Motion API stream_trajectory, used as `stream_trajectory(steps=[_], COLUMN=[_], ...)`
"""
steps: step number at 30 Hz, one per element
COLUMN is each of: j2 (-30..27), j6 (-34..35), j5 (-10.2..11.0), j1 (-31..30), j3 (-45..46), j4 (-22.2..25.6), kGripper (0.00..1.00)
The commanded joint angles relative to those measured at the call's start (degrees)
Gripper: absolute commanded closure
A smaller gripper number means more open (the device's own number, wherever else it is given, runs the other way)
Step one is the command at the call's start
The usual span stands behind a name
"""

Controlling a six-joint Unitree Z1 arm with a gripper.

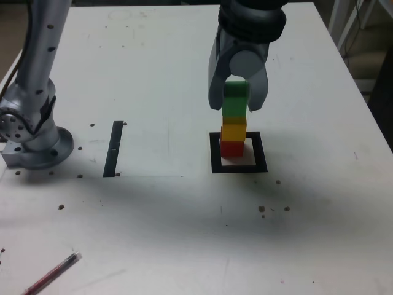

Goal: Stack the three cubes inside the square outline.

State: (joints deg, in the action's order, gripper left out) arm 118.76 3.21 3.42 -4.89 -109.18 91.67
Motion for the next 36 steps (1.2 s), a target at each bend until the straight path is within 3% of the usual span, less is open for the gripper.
stream_trajectory(steps=[1,8,12,15,18,21,30,36], j2=[0.46,1.12,1.09,0.87,0.56,0.44,-0.68,-6.4], j6=[-0.24,-0.55,-0.85,-1.07,-1.22,-1.28,-2.02,-3.01], j5=[-0.11,-0.65,-1.46,-2.1,-2.41,-2.34,-1.66,-1.92], j1=[0.09,0.03,-0.02,-0.03,-0.03,-0.03,-0.03,-0.03], j3=[0.18,0.51,0.17,-0.22,-0.14,0.42,0.84,1.14], j4=[0.53,0.54,0.54,0.53,0.53,0.54,0.71,1.05], kGripper=[0.8,0.77,0.67,0.48,0.18,0.02,0.0,0.0])
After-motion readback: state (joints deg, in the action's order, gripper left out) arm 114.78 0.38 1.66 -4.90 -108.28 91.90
